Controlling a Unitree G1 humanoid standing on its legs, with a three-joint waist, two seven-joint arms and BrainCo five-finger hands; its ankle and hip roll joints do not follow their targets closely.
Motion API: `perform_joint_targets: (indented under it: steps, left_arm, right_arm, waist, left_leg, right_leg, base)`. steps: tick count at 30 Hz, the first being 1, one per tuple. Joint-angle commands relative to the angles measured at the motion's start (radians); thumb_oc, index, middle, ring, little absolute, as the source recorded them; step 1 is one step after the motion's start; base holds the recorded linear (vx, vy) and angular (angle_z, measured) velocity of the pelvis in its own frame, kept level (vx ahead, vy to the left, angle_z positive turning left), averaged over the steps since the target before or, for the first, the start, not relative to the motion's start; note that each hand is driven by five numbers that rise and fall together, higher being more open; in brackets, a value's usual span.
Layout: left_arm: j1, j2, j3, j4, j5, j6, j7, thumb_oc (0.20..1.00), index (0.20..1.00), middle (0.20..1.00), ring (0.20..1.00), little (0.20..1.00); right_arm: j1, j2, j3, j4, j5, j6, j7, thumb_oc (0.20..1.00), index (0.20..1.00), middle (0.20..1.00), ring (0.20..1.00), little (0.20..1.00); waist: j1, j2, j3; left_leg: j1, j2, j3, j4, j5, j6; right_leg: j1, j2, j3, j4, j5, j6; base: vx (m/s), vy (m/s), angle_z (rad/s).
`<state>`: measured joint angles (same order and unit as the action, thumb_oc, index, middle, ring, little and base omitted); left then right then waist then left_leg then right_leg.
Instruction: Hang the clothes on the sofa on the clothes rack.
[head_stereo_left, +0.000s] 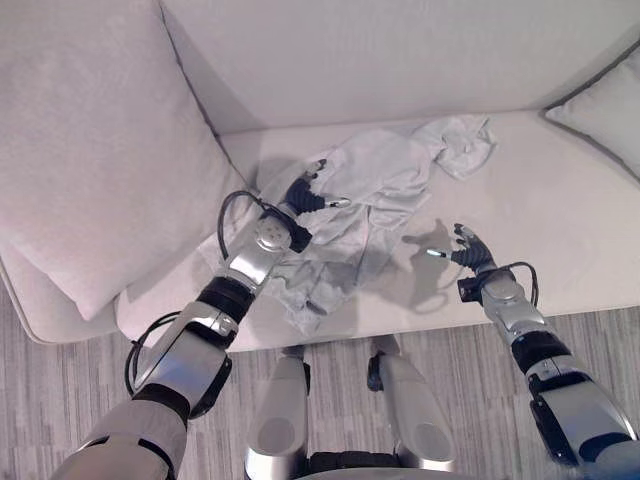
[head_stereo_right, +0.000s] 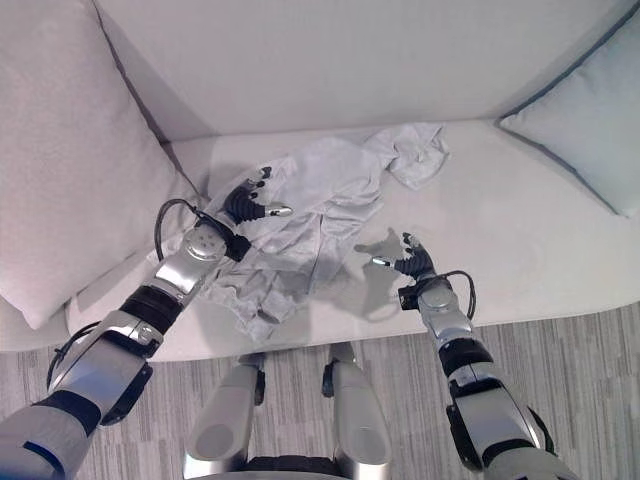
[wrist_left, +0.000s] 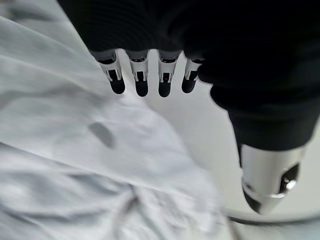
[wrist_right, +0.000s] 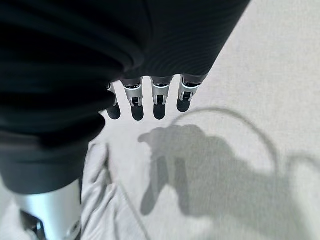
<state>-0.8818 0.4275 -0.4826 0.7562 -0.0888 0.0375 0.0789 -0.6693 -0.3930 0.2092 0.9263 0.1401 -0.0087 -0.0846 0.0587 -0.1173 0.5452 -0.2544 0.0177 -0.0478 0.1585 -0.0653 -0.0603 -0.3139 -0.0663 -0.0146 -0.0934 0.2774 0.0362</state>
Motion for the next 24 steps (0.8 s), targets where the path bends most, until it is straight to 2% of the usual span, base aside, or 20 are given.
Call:
perform_joint_targets:
  steps: [1, 5, 13, 15, 17, 24]
  left_arm:
    - [-0.085, 0.051, -0.031, -0.002, 0.014, -0.053, 0.051, 1.0, 1.0, 1.0, 1.0, 1.0]
    - [-0.202, 0.114, -0.071, 0.063, 0.026, -0.059, 0.087, 1.0, 1.0, 1.0, 1.0, 1.0]
    - [-0.371, 0.214, -0.134, 0.1, 0.038, -0.066, 0.15, 1.0, 1.0, 1.0, 1.0, 1.0]
    - [-0.469, 0.245, -0.191, 0.135, 0.045, -0.07, 0.177, 1.0, 1.0, 1.0, 1.0, 1.0]
    - [-0.566, 0.27, -0.263, 0.166, 0.053, -0.068, 0.197, 1.0, 1.0, 1.0, 1.0, 1.0]
    - [-0.69, 0.24, -0.331, 0.171, 0.035, -0.068, 0.224, 1.0, 1.0, 1.0, 1.0, 1.0]
  right_arm:
    - [0.0, -0.073, 0.014, -0.031, 0.04, -0.025, -0.032, 1.0, 1.0, 1.0, 1.0, 1.0]
    - [-0.078, -0.08, 0.022, 0.007, 0.065, -0.025, -0.053, 1.0, 1.0, 1.0, 1.0, 1.0]
    - [-0.151, -0.118, 0.024, -0.052, 0.09, -0.033, -0.09, 1.0, 1.0, 1.0, 1.0, 1.0]
    - [-0.192, -0.127, 0.024, -0.078, 0.104, -0.037, -0.102, 1.0, 1.0, 1.0, 1.0, 1.0]
    - [-0.219, -0.13, 0.007, -0.168, 0.125, -0.042, -0.127, 1.0, 1.0, 1.0, 1.0, 1.0]
    - [-0.328, -0.164, 0.025, -0.216, 0.119, -0.042, -0.175, 1.0, 1.0, 1.0, 1.0, 1.0]
  waist:
    - [0.031, 0.073, -0.025]
    - [0.035, 0.069, -0.025]
    - [0.027, 0.06, -0.025]
    - [0.022, 0.057, -0.025]
    - [0.003, 0.047, -0.025]
    - [-0.012, 0.048, -0.025]
  left_leg:
    - [0.042, 0.063, -0.034, -0.246, 0.141, 0.016]
    - [-0.037, 0.071, -0.048, -0.246, 0.153, 0.012]
    - [-0.15, 0.08, -0.067, -0.246, 0.162, 0.006]
    - [-0.193, 0.09, -0.079, -0.246, 0.173, -0.001]
    - [-0.228, 0.102, -0.095, -0.244, 0.193, -0.022]
    - [-0.291, 0.104, -0.12, -0.21, 0.18, -0.035]
  right_leg:
    - [0.049, -0.041, -0.019, 0.006, -0.156, 0.009]
    - [-0.025, -0.042, -0.021, 0.006, -0.151, 0.006]
    - [-0.137, -0.05, -0.022, 0.006, -0.143, 0.002]
    - [-0.184, -0.051, -0.016, 0.006, -0.135, 0.004]
    - [-0.218, -0.056, 0.001, 0.006, -0.129, 0.003]
    - [-0.257, -0.062, 0.013, 0.006, -0.13, -0.001]
  base:
    - [-0.06, -0.012, 0.02]
    - [-0.05, -0.001, 0.04]
    - [-0.02, 0.004, 0.03]
    - [-0.01, 0.049, -0.06]
    - [0.01, 0.063, -0.33]
    - [0.02, 0.025, -0.21]
